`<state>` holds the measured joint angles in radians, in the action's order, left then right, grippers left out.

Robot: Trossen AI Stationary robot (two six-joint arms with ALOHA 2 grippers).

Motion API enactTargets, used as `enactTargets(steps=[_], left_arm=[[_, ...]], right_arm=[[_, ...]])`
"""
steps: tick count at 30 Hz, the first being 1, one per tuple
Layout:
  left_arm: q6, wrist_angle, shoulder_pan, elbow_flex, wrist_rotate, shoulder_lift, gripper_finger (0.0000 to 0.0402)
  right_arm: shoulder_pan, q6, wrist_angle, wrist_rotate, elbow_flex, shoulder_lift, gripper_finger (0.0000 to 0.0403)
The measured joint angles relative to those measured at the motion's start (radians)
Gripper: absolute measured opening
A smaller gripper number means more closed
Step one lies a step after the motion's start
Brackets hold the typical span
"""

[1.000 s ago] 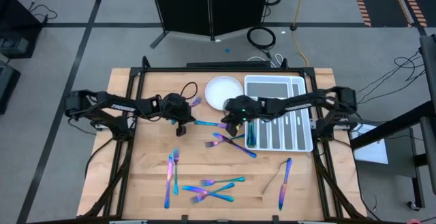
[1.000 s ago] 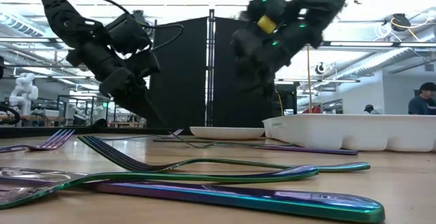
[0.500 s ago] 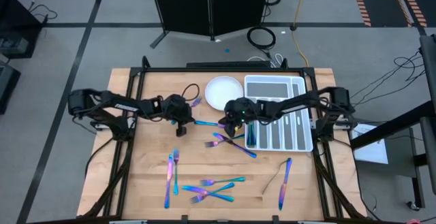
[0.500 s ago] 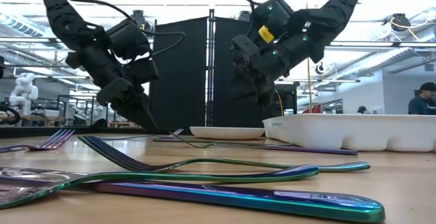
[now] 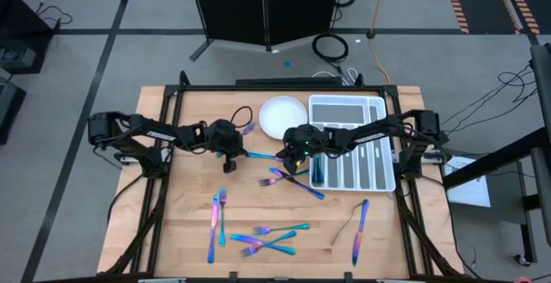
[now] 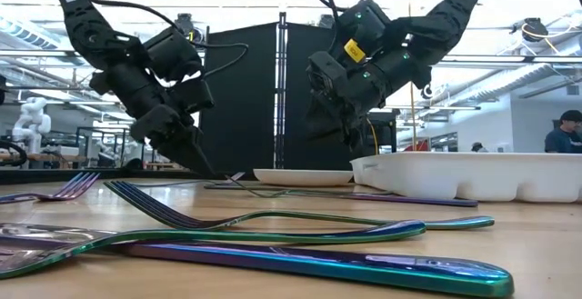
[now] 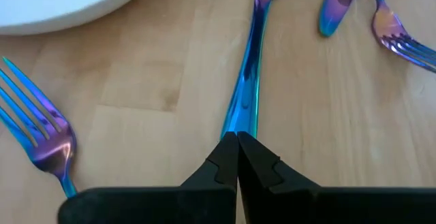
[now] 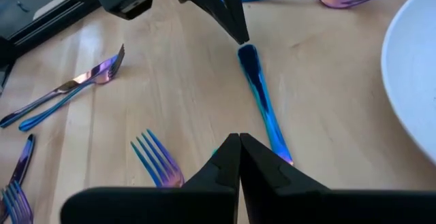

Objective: Sort silverware
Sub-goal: Put the purple knife on the white silverware tray

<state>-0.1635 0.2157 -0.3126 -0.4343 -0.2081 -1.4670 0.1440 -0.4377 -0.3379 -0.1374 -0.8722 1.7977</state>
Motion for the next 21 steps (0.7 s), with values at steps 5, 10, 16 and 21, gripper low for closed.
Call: enactTargets(steps=[5,10,16,21], left_arm=[[-0.002,0.0,0.0,0.0,0.0,-0.002,0.0],[-0.008,0.017,0.0,-0.002,-0.002,-0.051,0.0],[-0.009,0.06,0.0,-0.006,-0.018,-0.124,0.0],[-0.009,0.053,0.0,-0.005,-0.022,-0.127,0.0]], right_arm=[[0.0,0.0,0.0,0.0,0.0,0.0,0.0],[0.0,0.0,-0.001,0.001,0.0,0.0,0.0],[0.0,0.0,-0.001,0.001,0.0,0.0,0.0],[0.0,0.049,0.015,0.042,0.0,0.0,0.0001]])
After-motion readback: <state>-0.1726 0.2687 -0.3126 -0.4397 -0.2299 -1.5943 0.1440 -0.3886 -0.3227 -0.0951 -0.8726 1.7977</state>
